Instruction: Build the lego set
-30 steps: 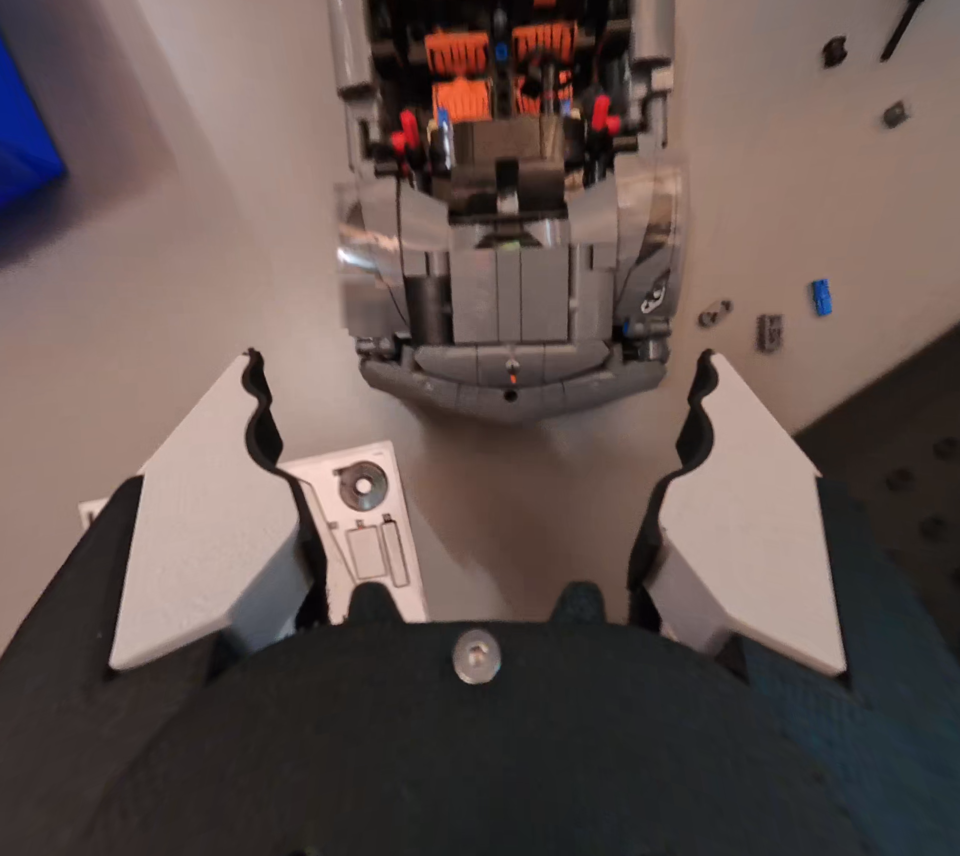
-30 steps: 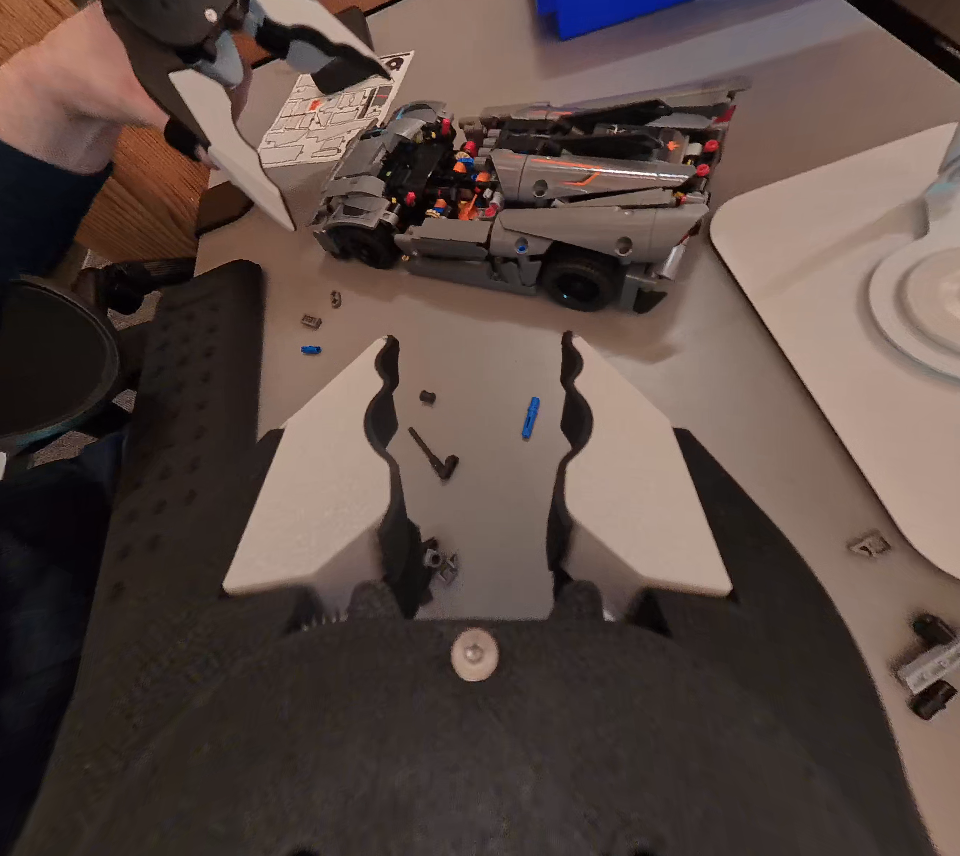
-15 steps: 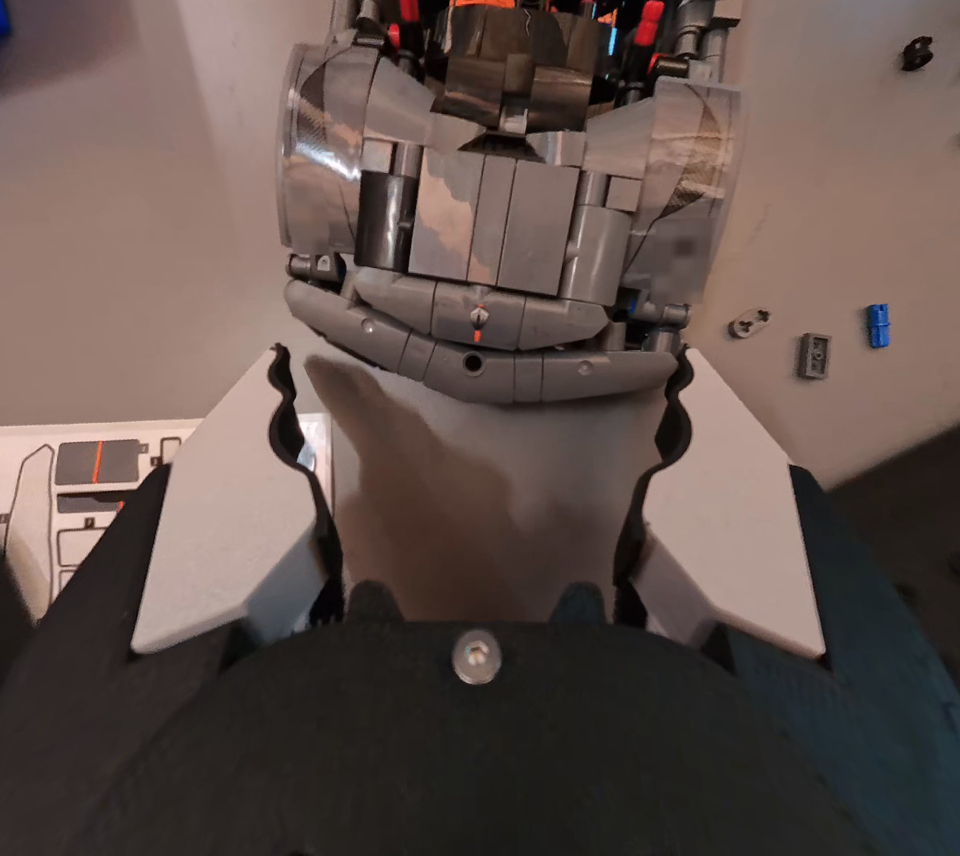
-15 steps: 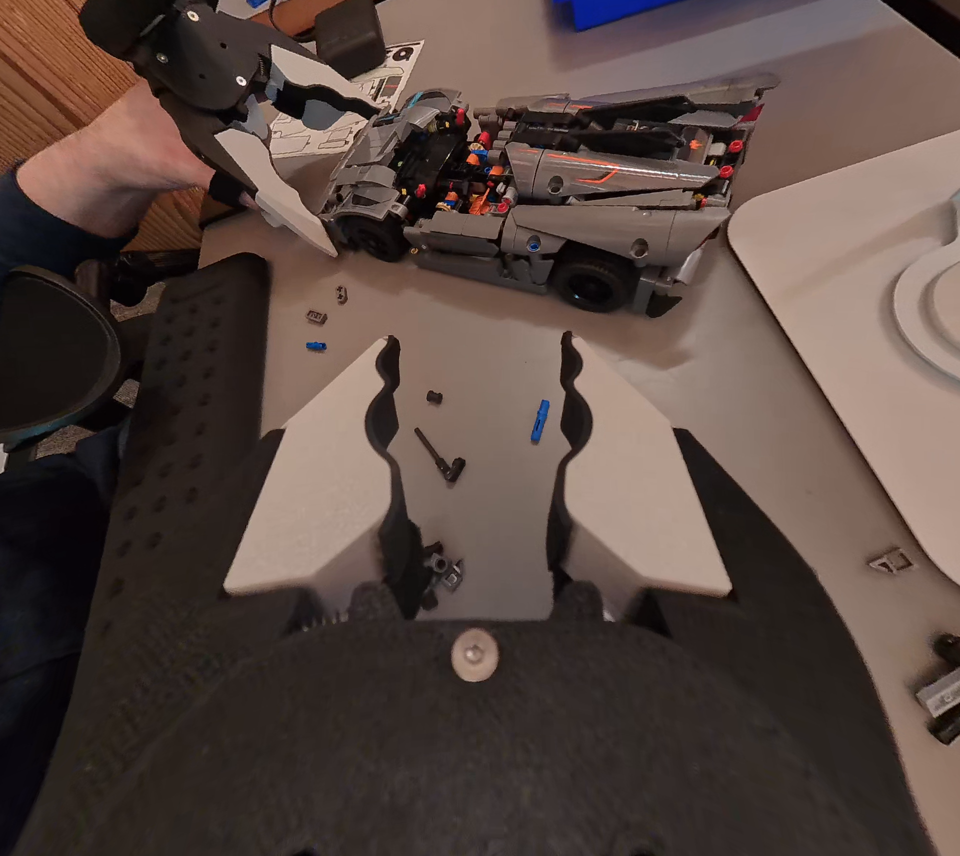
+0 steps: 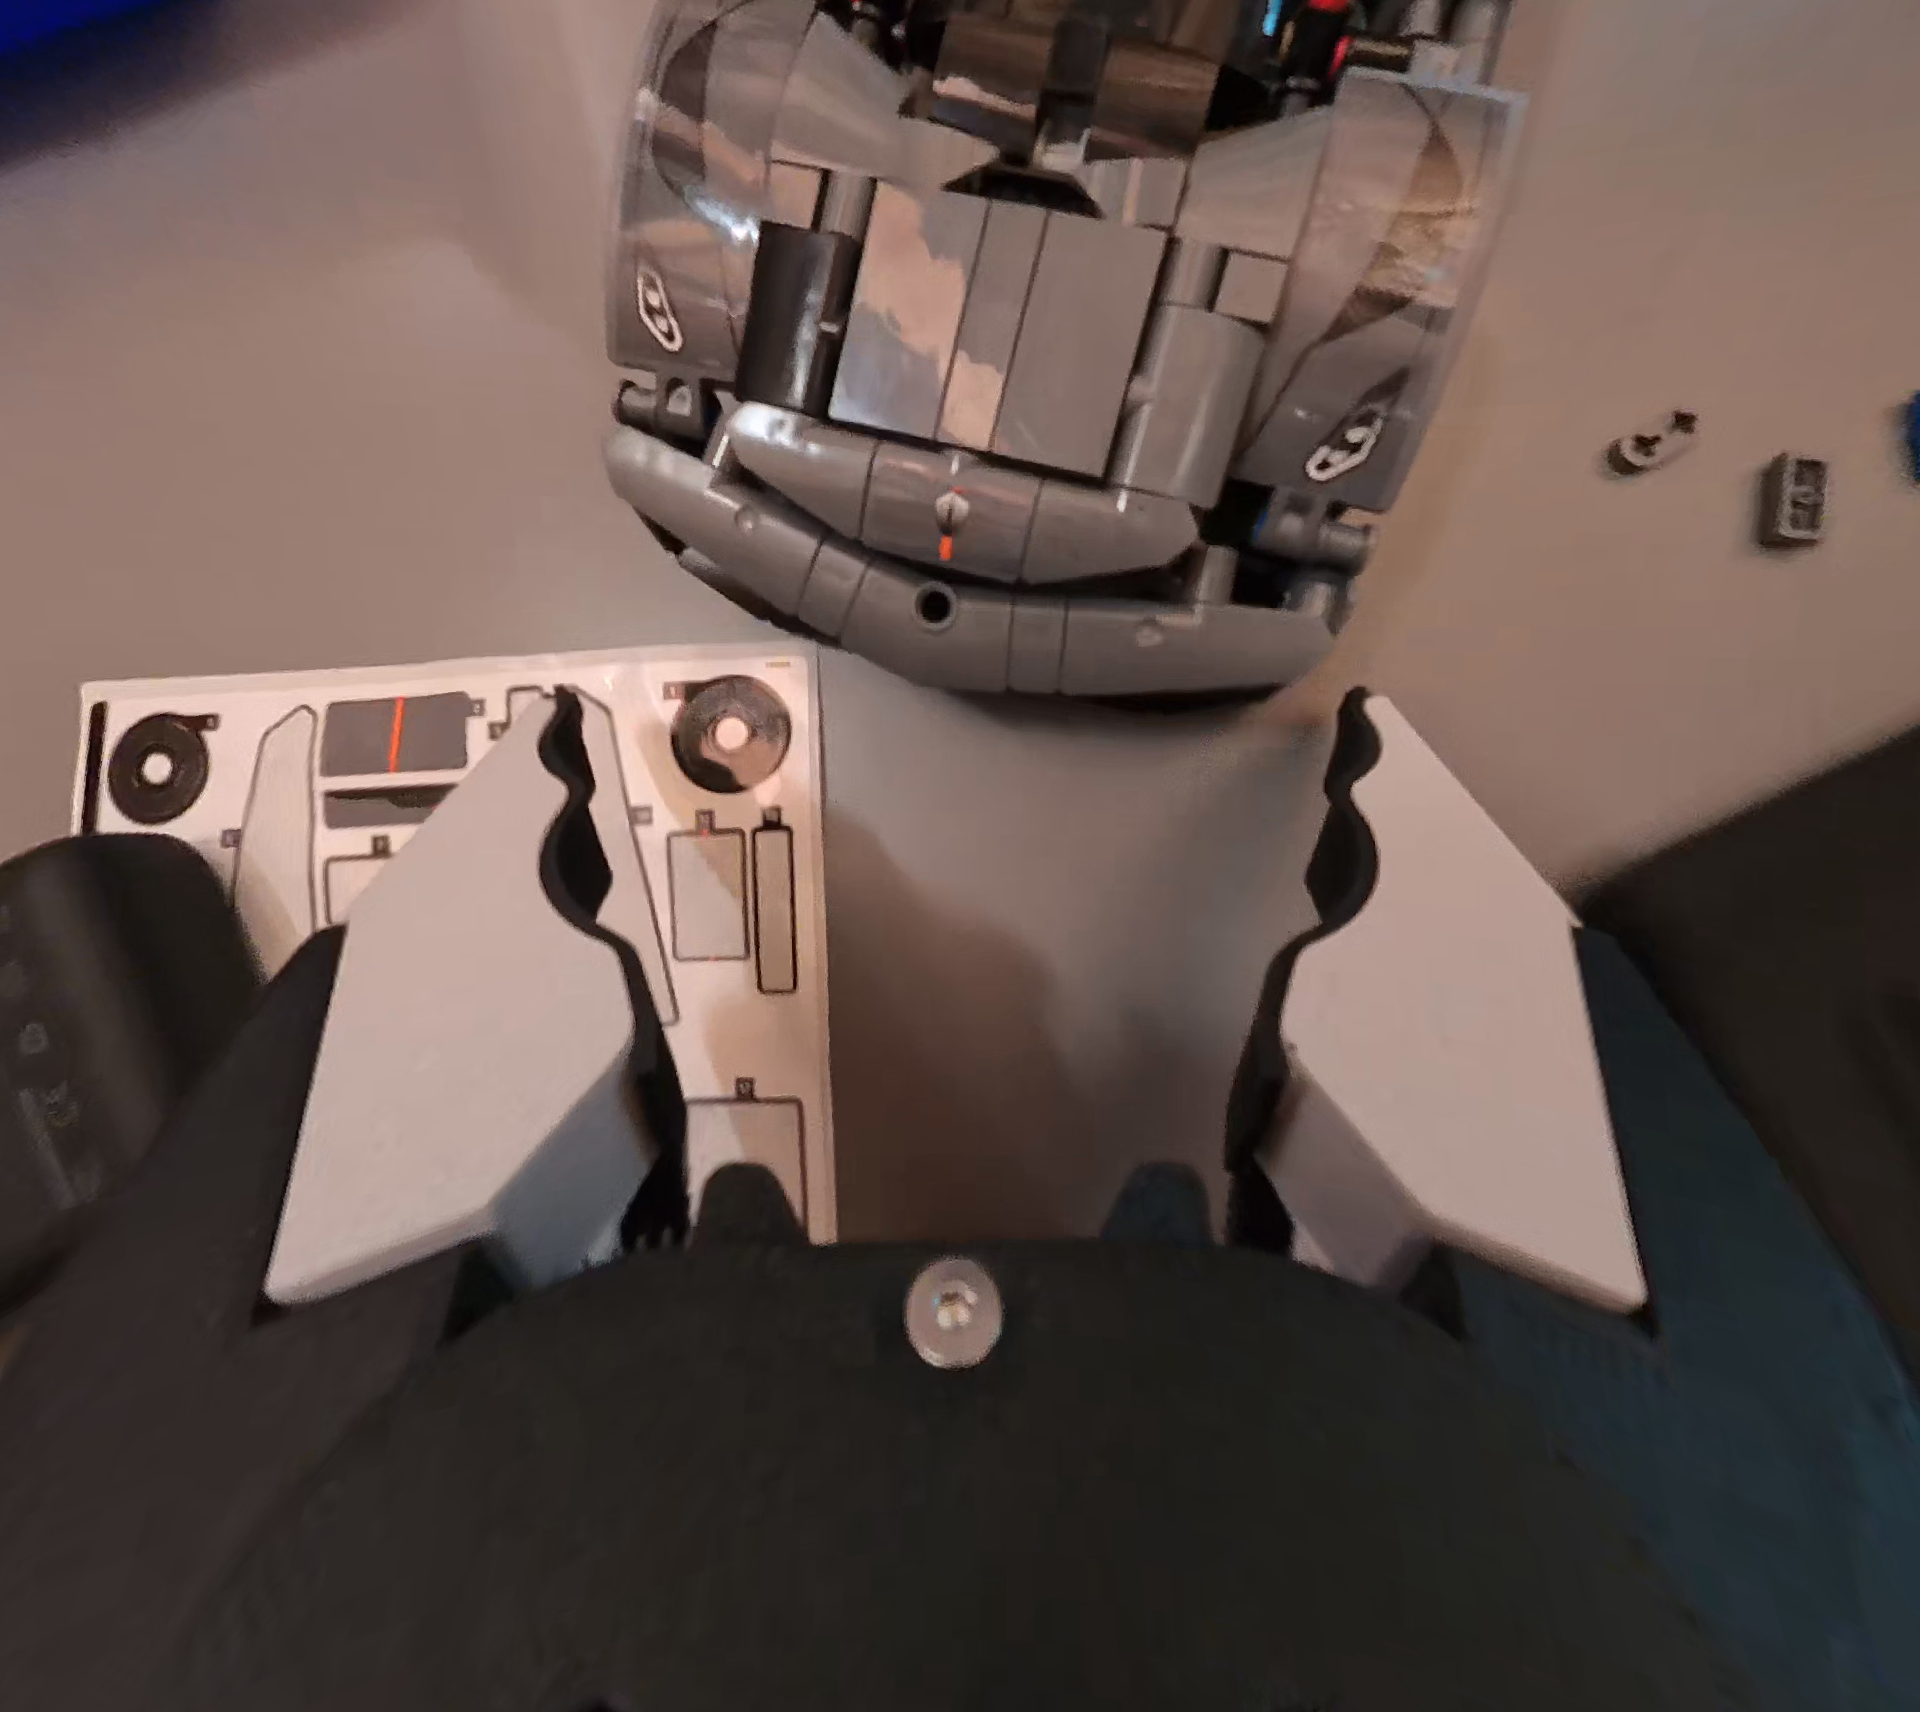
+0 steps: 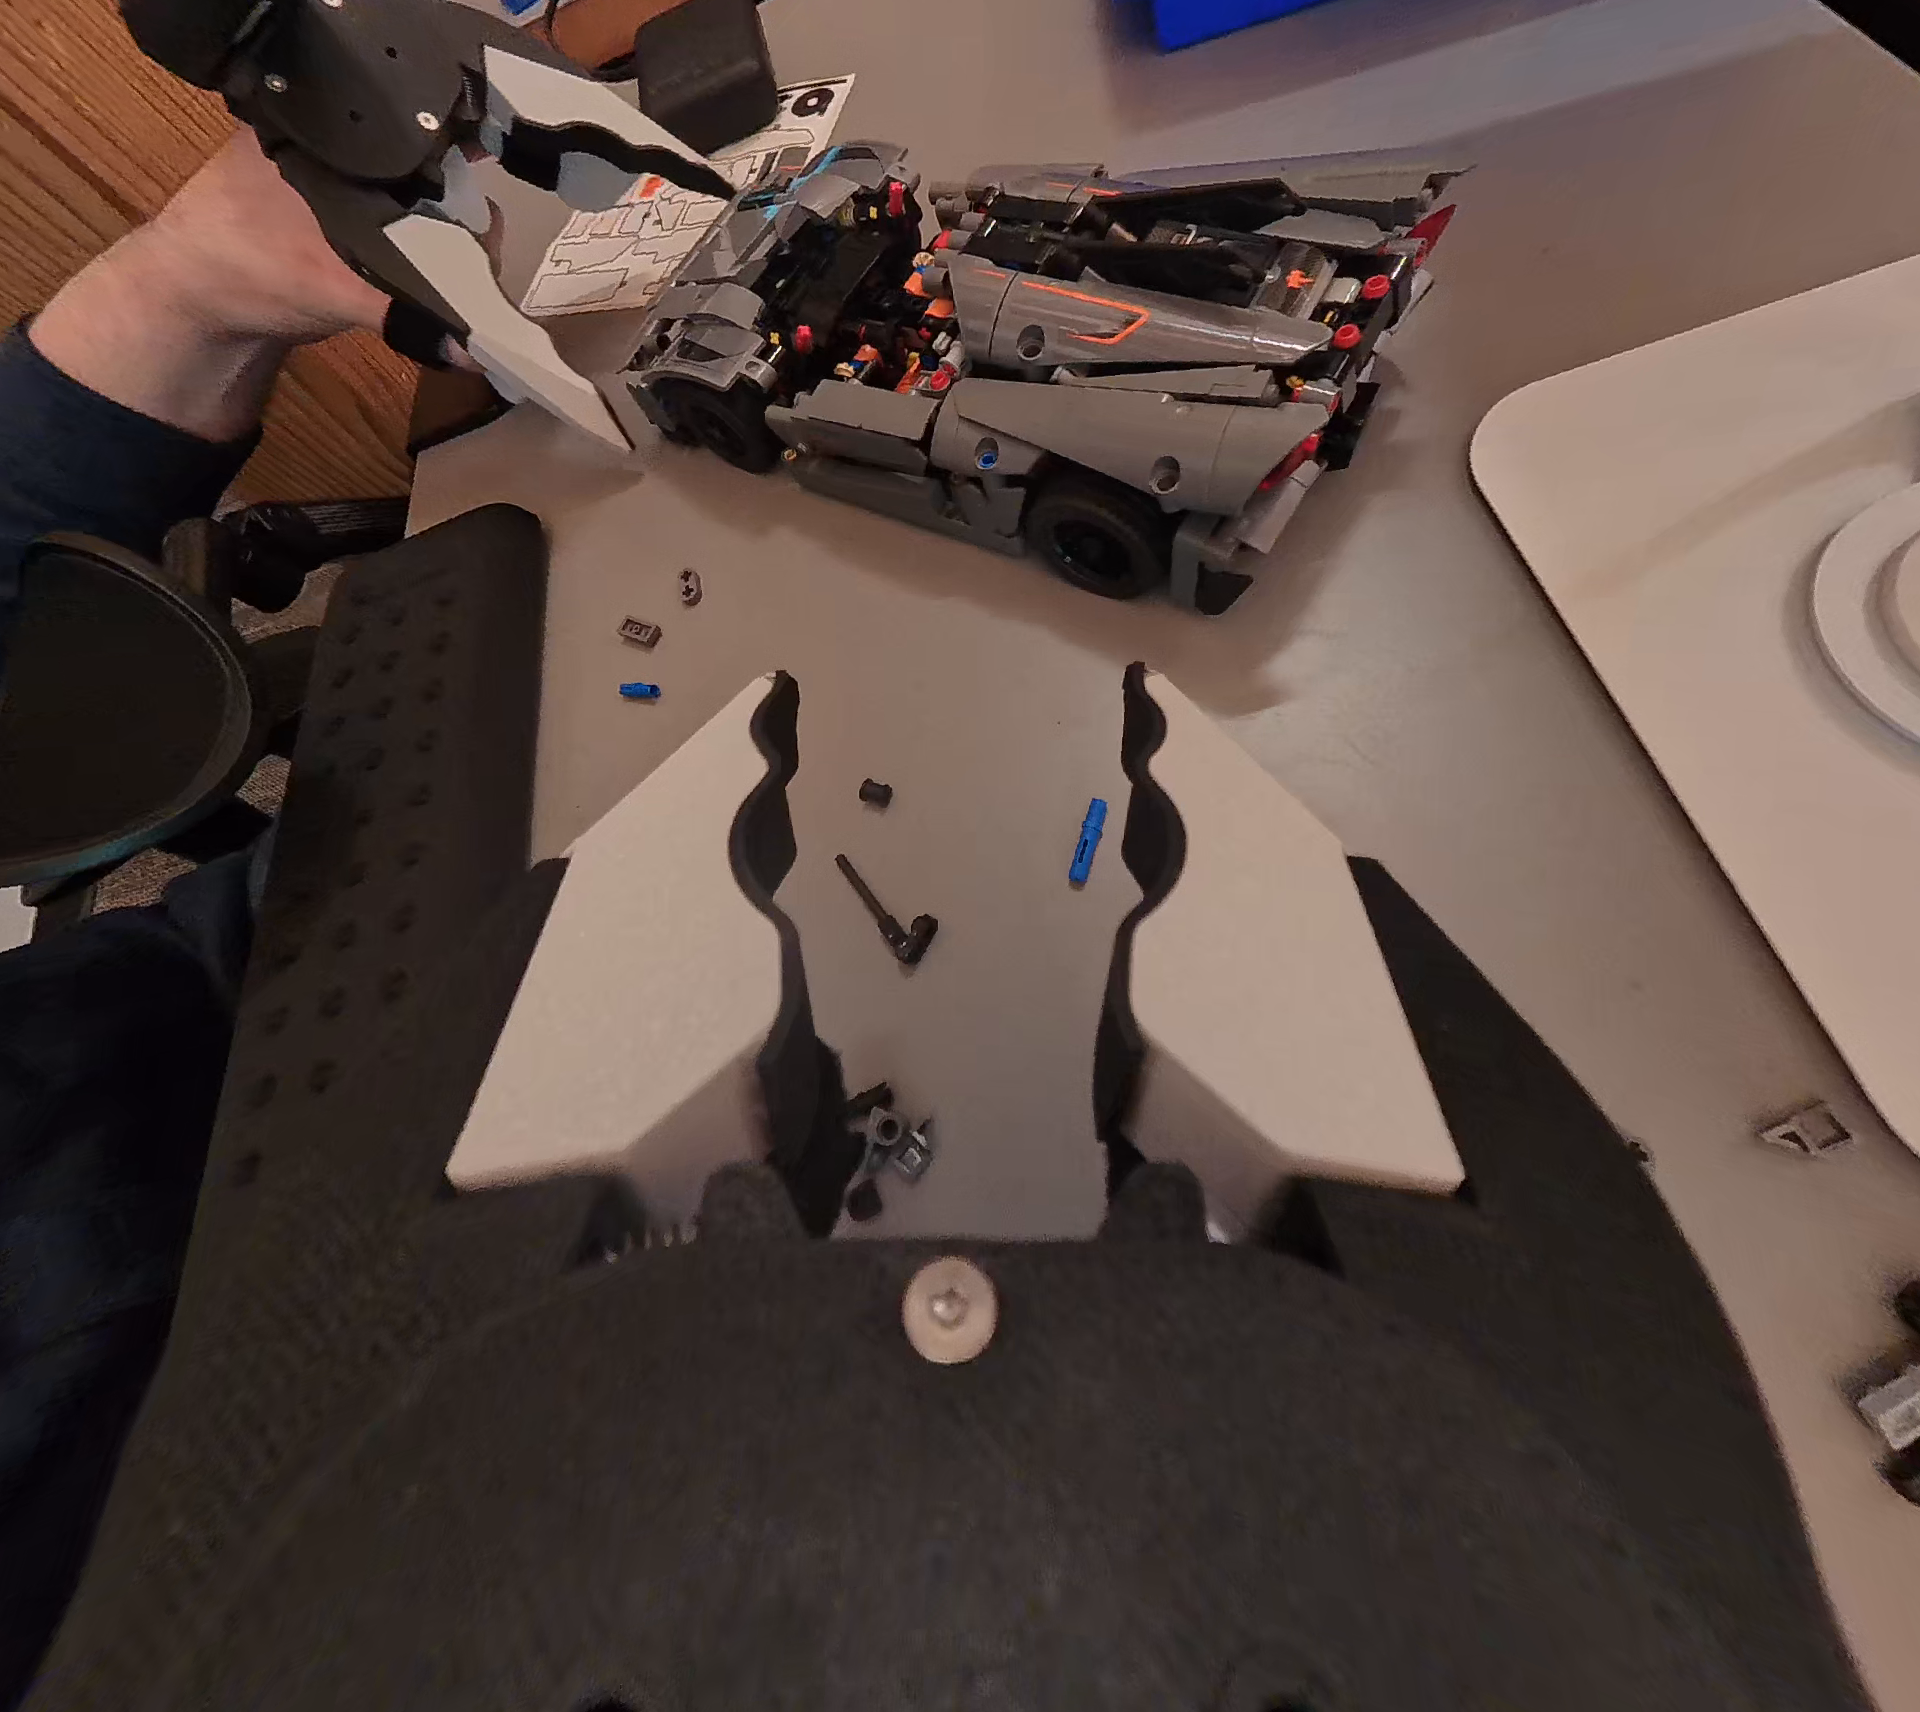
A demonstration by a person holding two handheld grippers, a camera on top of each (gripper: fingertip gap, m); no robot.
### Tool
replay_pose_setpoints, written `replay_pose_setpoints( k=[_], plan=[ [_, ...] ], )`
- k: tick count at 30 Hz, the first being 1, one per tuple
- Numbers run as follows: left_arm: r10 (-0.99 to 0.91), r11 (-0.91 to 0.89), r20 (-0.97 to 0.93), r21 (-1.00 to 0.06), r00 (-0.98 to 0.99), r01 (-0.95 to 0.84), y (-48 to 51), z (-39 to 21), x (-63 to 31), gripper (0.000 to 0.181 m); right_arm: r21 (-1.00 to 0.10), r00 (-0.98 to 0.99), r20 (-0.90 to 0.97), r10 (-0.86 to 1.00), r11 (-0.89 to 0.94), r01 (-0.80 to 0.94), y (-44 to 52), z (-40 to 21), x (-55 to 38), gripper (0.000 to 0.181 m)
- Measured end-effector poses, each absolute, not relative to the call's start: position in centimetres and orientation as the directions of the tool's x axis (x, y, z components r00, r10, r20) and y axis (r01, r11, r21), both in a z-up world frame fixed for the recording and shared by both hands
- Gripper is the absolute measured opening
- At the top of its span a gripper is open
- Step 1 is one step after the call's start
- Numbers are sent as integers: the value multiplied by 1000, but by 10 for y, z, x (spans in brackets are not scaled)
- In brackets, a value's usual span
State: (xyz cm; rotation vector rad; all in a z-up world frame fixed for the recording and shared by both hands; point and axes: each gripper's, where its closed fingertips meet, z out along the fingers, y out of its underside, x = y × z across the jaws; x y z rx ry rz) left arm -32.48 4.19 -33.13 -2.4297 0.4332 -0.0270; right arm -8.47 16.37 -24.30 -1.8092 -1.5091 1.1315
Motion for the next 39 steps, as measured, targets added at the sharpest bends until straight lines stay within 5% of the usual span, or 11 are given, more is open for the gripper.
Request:
replay_pose_setpoints(
  k=[9, 17, 19, 25, 26, 29, 39],
  plan=[
    [-277, -650, -59, -723, 959, -232, 21, -312, -315, 116, -763, 26, -215, 976, -185, 619, 159, -262, -83, 53],
    [-301, -494, -161, -817, 940, -298, 15, -287, -303, 42, -784, 37, -160, 986, -150, 602, 161, -252, -81, 20],
    [-296, -424, -191, -852, 936, -308, 16, -268, -301, 0, -815, 70, -141, 987, -156, 559, 170, -243, -80, 14],
    [-259, -174, -253, -937, 932, -302, 30, -169, -295, 0, -924, 116, -71, 991, -109, 366, 190, -203, -73, 0],
    [-253, -123, -250, -950, 935, -287, 33, -147, -291, 12, -934, 129, -62, 990, -103, 341, 193, -198, -71, 0],
    [-236, 21, -285, -957, 929, -289, 43, -84, -275, 0, -961, 151, -67, 986, -105, 255, 201, -183, -64, 0],
    [-368, 256, -525, -851, 767, -459, 122, 42, -174, 0, -980, 236, -71, 969, -112, 166, 223, -169, -46, 4]
  ],
)
